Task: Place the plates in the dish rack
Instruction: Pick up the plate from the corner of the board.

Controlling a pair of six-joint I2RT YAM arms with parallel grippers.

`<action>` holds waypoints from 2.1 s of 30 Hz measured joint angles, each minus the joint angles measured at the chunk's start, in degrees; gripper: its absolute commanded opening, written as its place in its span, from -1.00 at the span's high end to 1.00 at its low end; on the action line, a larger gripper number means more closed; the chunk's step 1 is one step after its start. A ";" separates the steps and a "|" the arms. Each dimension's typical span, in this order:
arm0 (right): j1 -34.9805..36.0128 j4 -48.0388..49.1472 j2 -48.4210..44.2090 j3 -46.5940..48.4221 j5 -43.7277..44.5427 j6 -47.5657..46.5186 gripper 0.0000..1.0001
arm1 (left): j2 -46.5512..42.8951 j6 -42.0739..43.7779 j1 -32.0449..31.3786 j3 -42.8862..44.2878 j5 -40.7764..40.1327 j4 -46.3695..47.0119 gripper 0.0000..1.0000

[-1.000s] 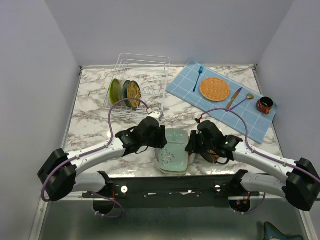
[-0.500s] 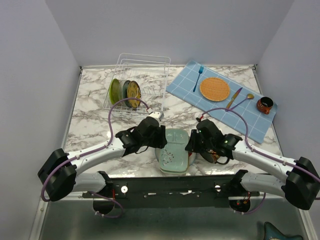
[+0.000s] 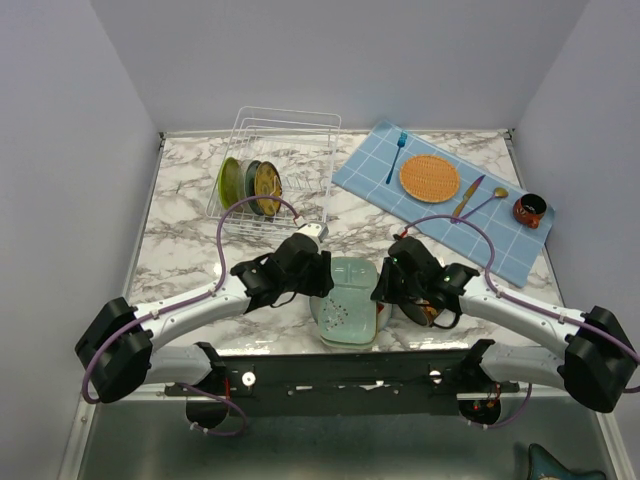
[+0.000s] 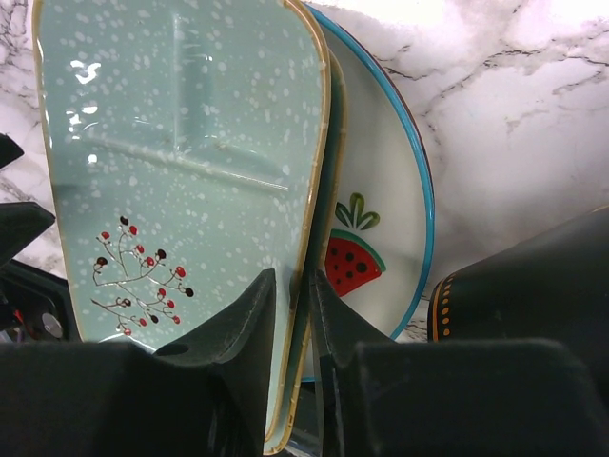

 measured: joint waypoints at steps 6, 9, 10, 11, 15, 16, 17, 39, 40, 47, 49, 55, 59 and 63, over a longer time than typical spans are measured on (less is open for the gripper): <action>0.00 0.00 0.02 0.00 0.17 0.92 0.43 | -0.28 0.22 0.00 0.00 0.00 0.00 -0.15; 0.00 0.00 0.07 0.00 0.39 1.36 0.43 | -0.31 0.22 0.00 0.00 0.00 0.00 -0.15; 0.00 0.00 0.07 0.00 0.39 1.51 0.43 | -0.31 0.22 0.00 0.00 0.00 0.00 -0.15; 0.00 0.00 0.07 0.00 0.39 1.77 0.43 | -0.31 0.22 0.00 0.00 0.00 0.00 -0.15; 0.00 0.02 0.07 0.00 0.37 2.08 0.43 | -0.39 0.24 0.00 -0.07 0.00 0.00 -0.15; 0.00 0.02 0.07 0.00 0.37 2.23 0.43 | -0.44 0.24 0.00 -0.07 0.00 0.00 -0.15; 0.00 0.04 0.07 0.00 0.37 2.29 0.43 | -0.46 0.24 0.00 -0.07 0.00 0.00 -0.15; 0.00 0.55 1.09 0.00 -0.35 5.09 0.43 | -1.11 0.37 0.00 -1.25 0.00 0.00 -0.15; 0.02 0.61 1.22 0.00 -0.35 5.31 0.43 | -1.18 0.37 0.00 -1.27 0.00 0.00 -0.15; 0.02 0.81 1.64 0.00 -0.28 6.54 0.60 | -1.70 0.39 0.00 -1.73 0.00 0.00 -0.15; 0.02 0.59 1.66 -0.02 -0.24 6.78 0.64 | -1.70 0.39 0.00 -1.79 0.00 0.00 -0.15; 0.02 0.35 1.66 -0.04 0.22 7.30 0.79 | -1.70 0.39 -0.02 -1.84 0.00 0.00 -0.15; 0.02 0.15 1.57 -0.04 0.59 7.93 0.99 | -1.70 0.39 -0.02 -1.84 0.00 0.00 -0.15; 0.02 0.09 1.14 -0.17 0.81 8.31 0.99 | -1.70 0.42 0.00 -1.84 0.00 0.00 -0.15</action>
